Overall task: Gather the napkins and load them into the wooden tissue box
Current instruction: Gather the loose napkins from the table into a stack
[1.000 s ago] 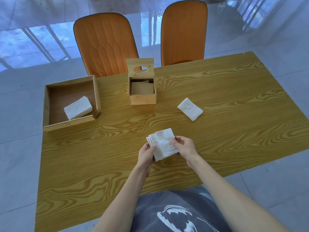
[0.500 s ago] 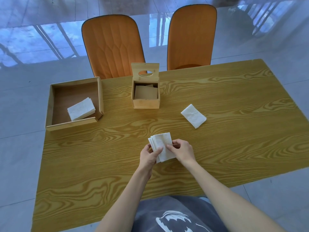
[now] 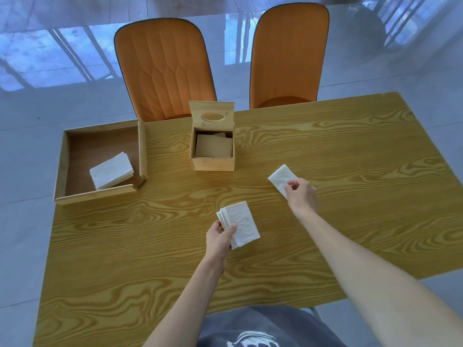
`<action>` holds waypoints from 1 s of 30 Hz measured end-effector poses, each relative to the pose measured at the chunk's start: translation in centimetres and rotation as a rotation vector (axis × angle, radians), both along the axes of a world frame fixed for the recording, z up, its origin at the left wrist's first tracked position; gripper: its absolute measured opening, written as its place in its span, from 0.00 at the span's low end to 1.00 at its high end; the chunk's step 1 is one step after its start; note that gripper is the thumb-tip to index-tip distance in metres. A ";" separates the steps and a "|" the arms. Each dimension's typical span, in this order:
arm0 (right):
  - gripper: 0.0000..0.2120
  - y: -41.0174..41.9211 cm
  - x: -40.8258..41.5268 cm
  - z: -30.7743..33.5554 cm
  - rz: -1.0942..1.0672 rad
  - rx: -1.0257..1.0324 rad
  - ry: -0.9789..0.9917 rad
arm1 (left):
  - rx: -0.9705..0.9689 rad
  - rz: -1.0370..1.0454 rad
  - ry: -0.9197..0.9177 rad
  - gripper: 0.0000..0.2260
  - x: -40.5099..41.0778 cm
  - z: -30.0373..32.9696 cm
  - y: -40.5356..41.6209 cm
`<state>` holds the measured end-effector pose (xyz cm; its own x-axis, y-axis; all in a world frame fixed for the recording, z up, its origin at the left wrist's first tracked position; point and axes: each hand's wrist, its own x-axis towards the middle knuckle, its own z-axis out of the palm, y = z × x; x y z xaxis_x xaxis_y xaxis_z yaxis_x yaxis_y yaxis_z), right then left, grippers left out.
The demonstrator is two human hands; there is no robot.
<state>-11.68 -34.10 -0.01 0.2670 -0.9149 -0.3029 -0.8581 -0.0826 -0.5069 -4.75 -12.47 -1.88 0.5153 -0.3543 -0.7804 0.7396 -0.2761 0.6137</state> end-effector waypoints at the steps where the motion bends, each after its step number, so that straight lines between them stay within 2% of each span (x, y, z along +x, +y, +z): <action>1: 0.11 -0.5 0.3 -0.1 -0.013 -0.006 0.017 | 0.001 0.001 -0.001 0.06 0.1 0.1 -0.1; 4: 0.15 -1.5 0.8 -0.4 -0.016 -0.028 0.088 | 0.001 0.011 -0.003 0.07 0.7 0.2 -0.4; 9: 0.22 -2.1 1.1 -1.0 0.022 -0.024 0.263 | 0.018 0.019 -0.006 0.13 1.2 0.3 -0.8; 17: 0.18 -1.3 0.9 -0.8 0.004 -0.014 0.320 | 0.038 0.009 -0.004 0.15 1.3 0.1 -0.8; 20: 0.15 0.0 0.4 -0.8 0.009 -0.006 0.182 | 0.030 0.014 0.004 0.14 1.1 0.1 -0.7; 25: 0.10 2.7 -1.1 -0.8 -0.094 0.158 -0.098 | 0.019 0.021 0.006 0.14 0.8 0.3 0.2; 28: 0.06 5.0 -1.6 -0.6 -0.226 0.363 -0.343 | 0.010 0.026 0.012 0.12 0.6 0.4 0.9; 30: 0.04 6.6 -1.7 -0.1 -0.225 0.482 -0.457 | 0.002 0.029 0.019 0.11 0.5 0.6 1.3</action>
